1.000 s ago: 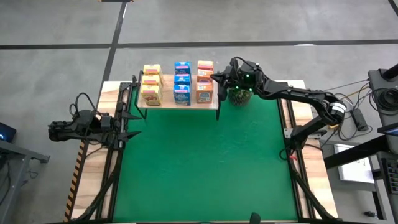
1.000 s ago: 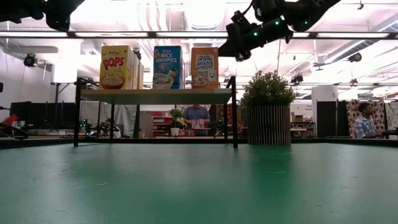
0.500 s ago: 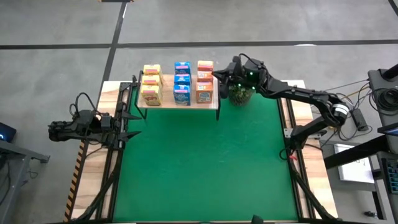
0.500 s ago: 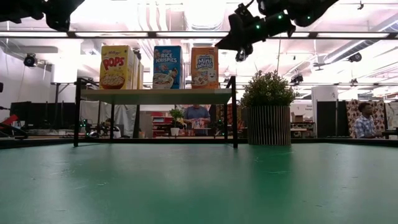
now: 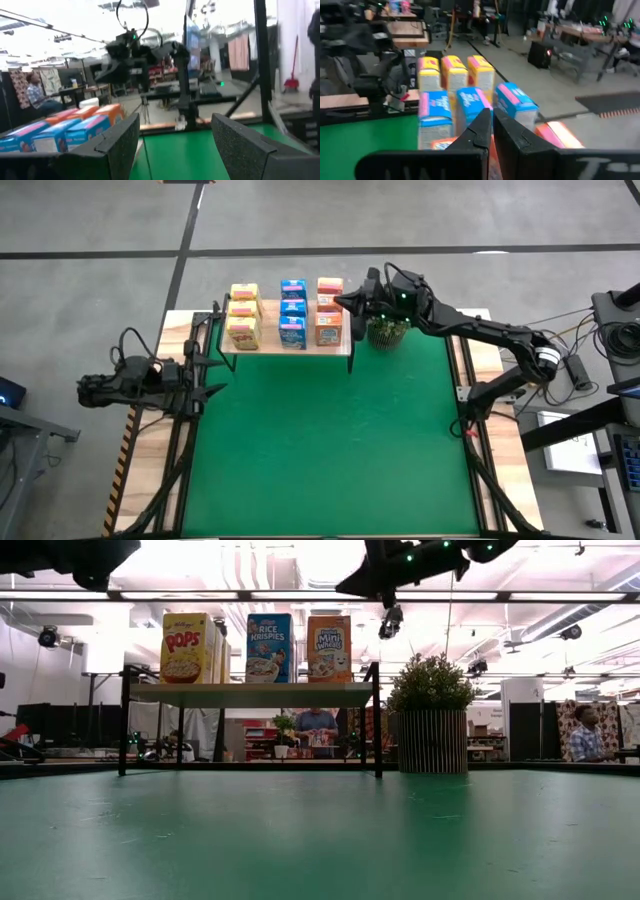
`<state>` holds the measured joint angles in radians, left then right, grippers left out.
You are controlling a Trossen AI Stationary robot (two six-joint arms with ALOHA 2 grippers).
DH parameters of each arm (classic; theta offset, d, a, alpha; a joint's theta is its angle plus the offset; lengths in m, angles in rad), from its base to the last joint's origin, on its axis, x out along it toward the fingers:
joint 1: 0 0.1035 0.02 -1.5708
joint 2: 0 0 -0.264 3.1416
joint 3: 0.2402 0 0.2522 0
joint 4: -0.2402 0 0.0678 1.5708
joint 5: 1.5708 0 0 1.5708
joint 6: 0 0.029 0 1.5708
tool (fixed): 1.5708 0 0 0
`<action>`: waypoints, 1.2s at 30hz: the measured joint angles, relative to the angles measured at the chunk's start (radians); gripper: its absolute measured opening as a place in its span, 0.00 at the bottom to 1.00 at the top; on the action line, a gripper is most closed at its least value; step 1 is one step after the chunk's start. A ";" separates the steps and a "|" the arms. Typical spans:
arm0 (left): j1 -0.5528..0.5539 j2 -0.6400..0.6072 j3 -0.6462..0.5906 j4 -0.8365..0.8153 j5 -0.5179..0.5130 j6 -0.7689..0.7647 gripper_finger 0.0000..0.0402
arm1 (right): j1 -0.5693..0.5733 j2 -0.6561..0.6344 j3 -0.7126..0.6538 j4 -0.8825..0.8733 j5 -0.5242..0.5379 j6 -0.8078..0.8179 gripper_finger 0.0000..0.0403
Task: Stack cereal on shelf
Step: Return to home position
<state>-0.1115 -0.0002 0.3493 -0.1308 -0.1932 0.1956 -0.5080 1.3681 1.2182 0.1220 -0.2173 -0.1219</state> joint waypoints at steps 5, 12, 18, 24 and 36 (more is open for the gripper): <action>0.000 0.000 0.033 -0.078 -0.005 0.003 0.58 | 0.044 -0.054 -0.079 0.079 0.000 -0.058 0.02; 0.000 0.000 0.033 -0.081 -0.006 0.002 0.58 | 0.065 -0.226 -0.320 0.226 -0.027 -0.069 0.02; 0.000 0.000 0.031 -0.083 -0.007 0.004 0.58 | 0.066 -0.410 -0.534 0.318 -0.075 -0.041 0.02; 0.000 0.000 0.030 -0.083 -0.007 -0.051 0.58 | 0.065 -0.619 -0.724 0.337 -0.076 -0.010 0.02; 0.000 0.000 0.030 -0.081 -0.007 -0.076 0.58 | 0.065 -1.047 -0.971 0.339 -0.129 0.021 0.02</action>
<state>-0.1113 -0.0002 0.3790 -0.2119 -0.2005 0.1197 -0.4427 0.3212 0.2476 0.4609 -0.3463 -0.1005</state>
